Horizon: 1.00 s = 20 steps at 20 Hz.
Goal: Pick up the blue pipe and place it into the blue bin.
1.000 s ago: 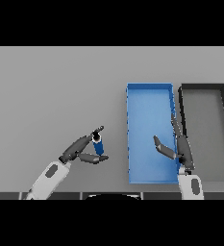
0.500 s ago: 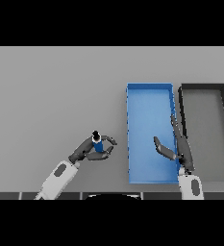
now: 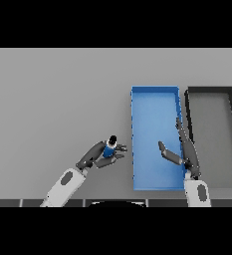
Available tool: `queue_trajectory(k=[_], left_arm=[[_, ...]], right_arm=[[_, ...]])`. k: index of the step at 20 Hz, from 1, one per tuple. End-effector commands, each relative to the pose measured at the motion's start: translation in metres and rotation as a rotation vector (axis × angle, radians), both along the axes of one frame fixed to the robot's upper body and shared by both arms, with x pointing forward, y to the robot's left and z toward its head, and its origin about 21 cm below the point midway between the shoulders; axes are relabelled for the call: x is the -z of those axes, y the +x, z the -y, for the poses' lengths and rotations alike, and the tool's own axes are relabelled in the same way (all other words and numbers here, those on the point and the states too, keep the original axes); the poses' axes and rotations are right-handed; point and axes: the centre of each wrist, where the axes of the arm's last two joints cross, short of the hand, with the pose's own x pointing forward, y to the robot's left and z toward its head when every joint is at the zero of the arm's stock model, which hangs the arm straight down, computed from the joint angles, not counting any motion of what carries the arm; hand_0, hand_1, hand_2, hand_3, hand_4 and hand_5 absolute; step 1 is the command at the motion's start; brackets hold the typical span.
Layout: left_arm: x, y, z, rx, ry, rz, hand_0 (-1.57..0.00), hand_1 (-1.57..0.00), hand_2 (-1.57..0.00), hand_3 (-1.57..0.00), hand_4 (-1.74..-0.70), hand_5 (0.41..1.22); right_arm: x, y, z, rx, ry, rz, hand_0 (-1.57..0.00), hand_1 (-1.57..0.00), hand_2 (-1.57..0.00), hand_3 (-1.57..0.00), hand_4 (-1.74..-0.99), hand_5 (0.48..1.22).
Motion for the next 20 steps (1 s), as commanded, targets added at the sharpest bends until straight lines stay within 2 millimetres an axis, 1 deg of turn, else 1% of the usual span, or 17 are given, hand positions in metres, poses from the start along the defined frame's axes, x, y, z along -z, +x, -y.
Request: queue_trajectory(k=[1,2,3,4,6,7,8,9,10,11,12,13,15,16,19,20], left_arm=[[-0.005,0.0,0.002,-0.001,-0.007,0.016,-1.47,-1.48,-1.5,-1.49,-1.48,1.188],[-0.012,0.002,0.004,-0.001,-0.031,0.032,-1.49,-1.5,-1.51,-1.51,-1.47,1.194],[-0.015,0.003,0.001,0.004,-0.052,0.048,-1.5,-1.51,-1.52,-1.52,-1.47,1.2],[-0.023,0.005,0.007,0.016,-0.064,0.064,-1.52,-1.53,-1.53,-1.53,-1.47,1.204],[-0.038,0.007,0.011,0.032,-0.083,0.087,-1.54,-1.54,-1.55,-1.55,-1.47,1.21],[-0.046,0.006,0.015,0.048,-0.094,0.094,-1.54,-1.55,-1.55,-1.55,-1.47,1.212],[-0.05,0.008,0.019,0.063,-0.092,0.11,-1.55,-1.55,-1.56,-1.55,-1.47,1.214],[-0.055,0.008,0.021,0.077,-0.09,0.121,-1.55,-1.56,-1.56,-1.56,-1.47,1.215],[-0.06,0.009,0.021,0.089,-0.097,0.132,-1.56,-1.56,-1.56,-1.56,-1.47,1.217],[-0.065,0.009,0.023,0.099,-0.099,0.138,-1.56,-1.56,-1.56,-1.56,-1.47,1.217],[-0.07,0.009,0.025,0.107,-0.097,0.138,-1.56,-1.56,-1.56,-1.56,-1.47,1.218],[-0.073,0.008,0.028,0.114,-0.09,0.131,-1.56,-1.56,-1.57,-1.57,-1.47,1.219],[-0.075,0.009,0.028,0.114,-0.075,0.132,-1.57,-1.57,-1.57,-1.57,-1.47,1.22],[-0.074,0.012,0.028,0.109,-0.06,0.123,-1.57,-1.57,-1.57,-1.57,-1.47,1.22],[-0.071,0.008,0.027,0.122,-0.065,0.123,-1.57,-1.57,-1.57,-1.57,-1.47,1.22],[-0.072,0.01,0.026,0.121,-0.059,0.133,-1.57,-1.57,-1.57,-1.57,-1.47,1.22]], right_arm=[[-0.001,0.0,0.002,0.0,0.006,0.002,0.0,0.0,0.0,0.0,-1.219,0.628],[-0.002,0.001,0.002,-0.002,0.013,-0.002,0.0,0.0,0.0,0.0,-1.225,0.63],[-0.002,0.0,0.0,0.001,0.011,0.0,0.0,0.0,0.0,0.0,-1.229,0.633],[-0.001,0.001,0.0,0.004,0.004,-0.009,0.0,0.0,0.0,0.0,-1.226,0.636],[-0.002,0.003,0.003,0.012,-0.019,-0.011,0.0,0.0,0.0,0.0,-1.213,0.639],[-0.001,0.003,-0.002,0.006,-0.024,-0.006,0.0,0.0,0.0,0.0,-1.204,0.64],[0.001,0.001,0.0,0.008,-0.029,-0.002,0.0,0.0,0.0,0.0,-1.194,0.642],[0.001,0.002,-0.001,0.009,-0.034,-0.005,0.0,0.0,0.0,0.0,-1.184,0.643],[0.004,-0.002,-0.001,0.004,-0.036,-0.002,0.0,0.0,0.0,0.0,-1.176,0.643],[0.001,0.002,0.002,0.012,-0.041,0.004,0.0,0.0,0.0,0.0,-1.17,0.644],[0.001,0.002,0.001,0.012,-0.046,0.003,0.0,0.0,0.0,0.0,-1.161,0.644],[0.002,0.001,0.001,0.008,-0.04,0.002,0.0,0.0,0.0,0.0,-1.158,0.643],[-0.002,0.001,0.002,0.02,-0.042,0.025,0.0,0.0,0.0,0.0,-1.151,0.643],[-0.003,0.0,0.002,0.033,-0.036,0.026,0.0,0.0,0.0,0.0,-1.145,0.643],[-0.001,-0.003,0.002,0.047,-0.029,0.022,0.0,0.0,0.0,0.0,-1.138,0.643],[0.001,-0.004,0.002,0.049,-0.028,0.021,0.0,0.0,0.0,0.0,-1.166,0.643]])
